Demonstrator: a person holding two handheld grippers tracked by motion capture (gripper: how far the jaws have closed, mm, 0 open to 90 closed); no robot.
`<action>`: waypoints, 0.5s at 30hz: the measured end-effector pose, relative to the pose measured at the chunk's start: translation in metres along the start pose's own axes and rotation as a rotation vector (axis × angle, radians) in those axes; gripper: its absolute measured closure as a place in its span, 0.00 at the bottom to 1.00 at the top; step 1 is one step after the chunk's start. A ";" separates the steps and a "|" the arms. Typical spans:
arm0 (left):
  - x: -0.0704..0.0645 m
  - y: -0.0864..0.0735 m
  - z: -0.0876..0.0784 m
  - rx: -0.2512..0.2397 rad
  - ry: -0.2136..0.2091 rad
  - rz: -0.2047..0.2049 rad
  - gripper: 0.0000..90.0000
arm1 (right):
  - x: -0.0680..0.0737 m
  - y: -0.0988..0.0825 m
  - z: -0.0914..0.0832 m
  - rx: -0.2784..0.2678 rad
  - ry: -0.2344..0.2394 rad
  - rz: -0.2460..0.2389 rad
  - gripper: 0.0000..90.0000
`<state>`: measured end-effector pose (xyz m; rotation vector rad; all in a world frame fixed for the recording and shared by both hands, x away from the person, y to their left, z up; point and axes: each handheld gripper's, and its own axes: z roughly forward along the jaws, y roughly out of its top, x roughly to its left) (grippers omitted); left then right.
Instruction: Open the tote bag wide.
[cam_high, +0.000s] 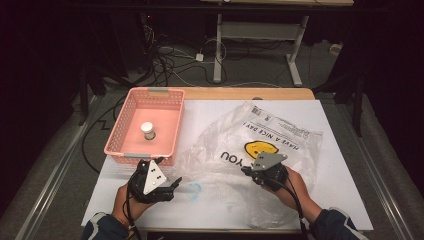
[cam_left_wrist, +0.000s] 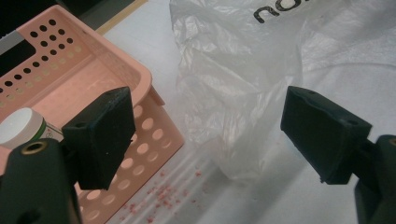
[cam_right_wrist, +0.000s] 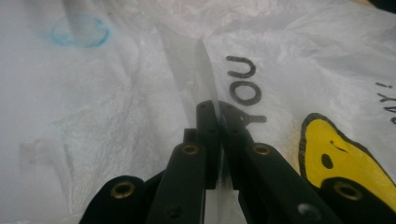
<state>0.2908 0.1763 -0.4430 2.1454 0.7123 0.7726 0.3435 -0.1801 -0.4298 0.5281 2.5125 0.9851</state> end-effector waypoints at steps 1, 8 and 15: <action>0.000 0.000 0.000 -0.002 0.003 0.000 0.19 | -0.002 0.000 -0.002 -0.006 -0.009 0.007 1.00; 0.004 0.000 -0.001 -0.006 0.009 -0.009 0.19 | -0.013 0.005 -0.013 -0.065 -0.089 0.029 1.00; 0.004 0.000 -0.002 -0.007 0.013 -0.009 0.19 | -0.020 0.007 -0.022 -0.103 -0.135 0.041 1.00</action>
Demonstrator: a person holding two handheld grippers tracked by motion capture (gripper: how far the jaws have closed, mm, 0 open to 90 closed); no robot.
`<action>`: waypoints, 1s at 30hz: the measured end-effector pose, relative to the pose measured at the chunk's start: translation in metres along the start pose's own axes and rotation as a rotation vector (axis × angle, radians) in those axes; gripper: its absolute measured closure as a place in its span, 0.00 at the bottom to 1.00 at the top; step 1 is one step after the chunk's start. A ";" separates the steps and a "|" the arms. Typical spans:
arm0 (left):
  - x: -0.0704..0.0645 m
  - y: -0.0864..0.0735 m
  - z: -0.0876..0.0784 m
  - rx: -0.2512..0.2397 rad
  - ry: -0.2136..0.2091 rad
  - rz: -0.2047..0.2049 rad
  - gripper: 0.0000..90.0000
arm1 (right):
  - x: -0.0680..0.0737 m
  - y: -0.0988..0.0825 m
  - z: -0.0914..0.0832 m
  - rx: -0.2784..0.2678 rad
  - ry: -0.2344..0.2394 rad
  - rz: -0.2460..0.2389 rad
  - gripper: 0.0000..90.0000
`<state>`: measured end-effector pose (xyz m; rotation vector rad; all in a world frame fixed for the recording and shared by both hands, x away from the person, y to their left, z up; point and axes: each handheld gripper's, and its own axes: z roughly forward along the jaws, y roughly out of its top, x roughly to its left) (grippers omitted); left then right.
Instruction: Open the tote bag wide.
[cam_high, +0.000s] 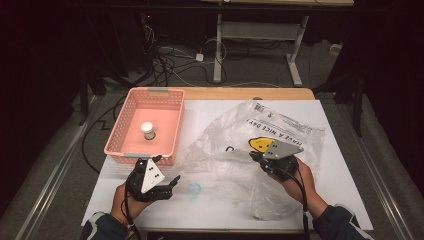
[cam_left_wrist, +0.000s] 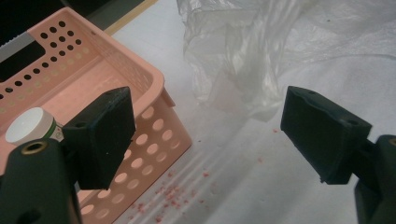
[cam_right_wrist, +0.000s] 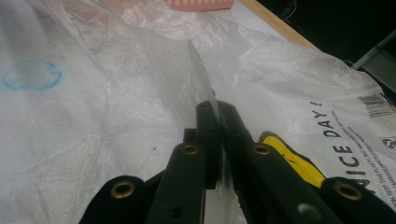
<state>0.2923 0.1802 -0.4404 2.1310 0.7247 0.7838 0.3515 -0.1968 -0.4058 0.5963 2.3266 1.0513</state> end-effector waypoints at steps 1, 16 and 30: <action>0.000 0.000 0.000 -0.002 -0.001 0.001 0.19 | 0.000 0.001 -0.001 -0.003 -0.009 -0.003 1.00; 0.002 0.001 -0.003 -0.022 0.000 -0.006 0.19 | 0.000 0.004 -0.007 -0.075 -0.085 -0.002 1.00; 0.006 0.001 -0.006 -0.032 0.016 -0.011 0.19 | 0.002 0.007 -0.012 -0.122 -0.111 -0.010 0.98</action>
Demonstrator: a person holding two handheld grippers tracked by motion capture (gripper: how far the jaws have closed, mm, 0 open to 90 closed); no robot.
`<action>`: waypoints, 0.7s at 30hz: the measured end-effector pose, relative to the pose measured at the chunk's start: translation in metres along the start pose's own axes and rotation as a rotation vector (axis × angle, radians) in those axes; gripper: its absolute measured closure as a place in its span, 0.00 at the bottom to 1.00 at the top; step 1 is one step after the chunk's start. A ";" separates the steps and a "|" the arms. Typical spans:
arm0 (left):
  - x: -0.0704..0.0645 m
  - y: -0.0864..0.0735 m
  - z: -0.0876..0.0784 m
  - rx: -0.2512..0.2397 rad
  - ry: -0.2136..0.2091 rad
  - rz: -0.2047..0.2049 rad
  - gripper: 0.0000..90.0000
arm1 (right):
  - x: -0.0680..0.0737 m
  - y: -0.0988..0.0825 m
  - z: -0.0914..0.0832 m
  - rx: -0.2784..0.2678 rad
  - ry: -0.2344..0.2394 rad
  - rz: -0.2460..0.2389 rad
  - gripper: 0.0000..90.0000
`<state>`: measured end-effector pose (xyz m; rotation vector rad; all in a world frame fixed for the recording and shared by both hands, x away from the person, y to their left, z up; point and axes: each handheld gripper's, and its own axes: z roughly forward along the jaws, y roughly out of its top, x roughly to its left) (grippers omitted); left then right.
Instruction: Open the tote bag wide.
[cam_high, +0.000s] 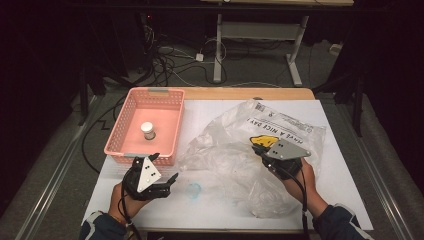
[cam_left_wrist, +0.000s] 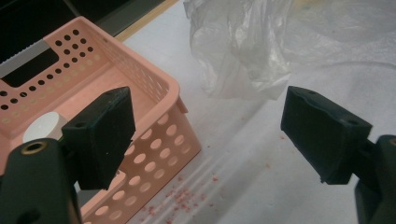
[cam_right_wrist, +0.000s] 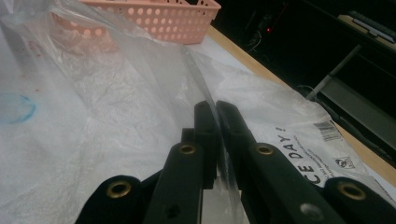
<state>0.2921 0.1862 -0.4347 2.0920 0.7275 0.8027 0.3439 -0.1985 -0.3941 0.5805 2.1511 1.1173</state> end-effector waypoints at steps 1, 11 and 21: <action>0.001 0.000 -0.001 -0.002 0.002 -0.004 0.19 | 0.000 0.000 -0.001 -0.001 0.001 -0.002 0.98; 0.003 0.001 -0.003 -0.010 0.015 -0.012 0.19 | -0.001 0.002 -0.003 -0.027 -0.015 -0.009 0.97; 0.023 0.009 -0.012 -0.065 0.059 -0.055 0.19 | -0.004 0.013 -0.005 -0.066 -0.059 -0.026 1.00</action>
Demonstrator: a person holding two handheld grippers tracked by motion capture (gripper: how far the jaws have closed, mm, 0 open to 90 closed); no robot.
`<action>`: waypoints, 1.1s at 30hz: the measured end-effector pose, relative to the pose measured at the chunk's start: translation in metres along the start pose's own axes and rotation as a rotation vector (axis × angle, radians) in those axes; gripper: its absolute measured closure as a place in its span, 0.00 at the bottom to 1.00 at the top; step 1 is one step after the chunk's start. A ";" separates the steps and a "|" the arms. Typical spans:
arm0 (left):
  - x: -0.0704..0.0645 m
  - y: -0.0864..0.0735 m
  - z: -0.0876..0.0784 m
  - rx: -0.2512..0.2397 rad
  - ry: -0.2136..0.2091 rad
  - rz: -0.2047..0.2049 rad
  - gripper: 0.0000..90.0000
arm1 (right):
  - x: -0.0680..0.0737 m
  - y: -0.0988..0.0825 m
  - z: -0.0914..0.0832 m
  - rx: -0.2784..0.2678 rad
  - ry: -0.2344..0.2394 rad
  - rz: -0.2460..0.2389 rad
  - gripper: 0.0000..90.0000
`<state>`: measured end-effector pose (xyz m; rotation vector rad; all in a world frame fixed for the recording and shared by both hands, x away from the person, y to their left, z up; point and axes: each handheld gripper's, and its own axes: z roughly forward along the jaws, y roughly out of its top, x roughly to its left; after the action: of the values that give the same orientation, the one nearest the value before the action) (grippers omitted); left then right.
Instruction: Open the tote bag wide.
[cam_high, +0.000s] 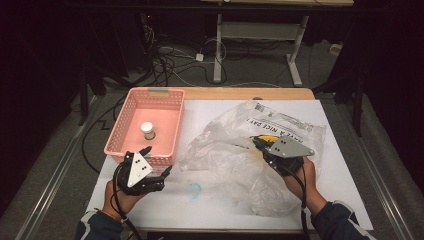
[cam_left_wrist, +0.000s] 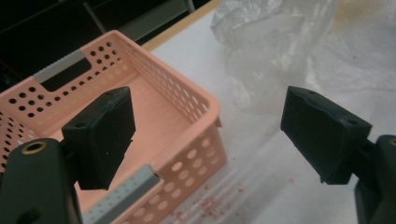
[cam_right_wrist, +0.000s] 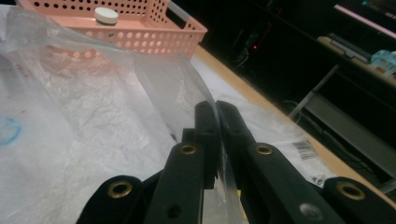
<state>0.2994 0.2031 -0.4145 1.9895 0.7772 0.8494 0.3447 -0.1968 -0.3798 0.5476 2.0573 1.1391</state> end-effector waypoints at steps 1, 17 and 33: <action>0.003 0.002 0.000 0.000 0.006 -0.003 0.19 | -0.001 0.002 -0.001 -0.009 -0.006 -0.004 1.00; 0.070 0.034 0.032 0.126 0.069 -0.063 0.19 | -0.008 0.027 -0.012 -0.107 -0.106 -0.051 1.00; 0.131 0.025 0.133 0.542 0.024 -0.170 0.24 | -0.012 0.024 -0.010 -0.104 -0.089 -0.038 1.00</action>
<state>0.4849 0.2328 -0.4145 2.3338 1.2745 0.6015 0.3453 -0.1976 -0.3508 0.4967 1.9135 1.1716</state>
